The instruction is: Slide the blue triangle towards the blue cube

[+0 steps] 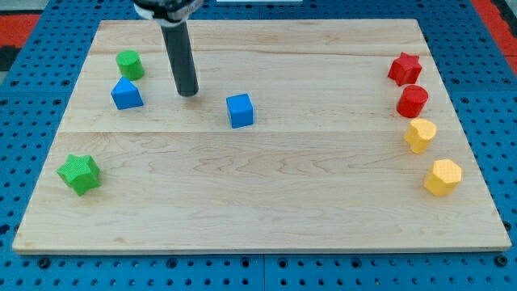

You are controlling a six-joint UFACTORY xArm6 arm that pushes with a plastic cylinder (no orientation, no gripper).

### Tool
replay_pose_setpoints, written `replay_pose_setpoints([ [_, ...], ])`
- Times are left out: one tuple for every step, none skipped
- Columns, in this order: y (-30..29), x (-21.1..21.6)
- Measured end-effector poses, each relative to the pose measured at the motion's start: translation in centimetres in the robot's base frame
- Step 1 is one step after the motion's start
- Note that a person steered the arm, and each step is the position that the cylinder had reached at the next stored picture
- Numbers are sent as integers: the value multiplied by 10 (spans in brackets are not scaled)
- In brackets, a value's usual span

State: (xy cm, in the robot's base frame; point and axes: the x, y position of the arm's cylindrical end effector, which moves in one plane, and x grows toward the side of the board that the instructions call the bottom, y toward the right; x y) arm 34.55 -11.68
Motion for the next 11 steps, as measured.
replay_pose_setpoints([
  [-52, -11],
  [-110, -11],
  [-140, -11],
  [-137, -6],
  [-131, 5],
  [-114, 15],
  [-87, 24],
  [-56, 32],
  [-28, 33],
  [-14, 33],
  [-46, 33],
])
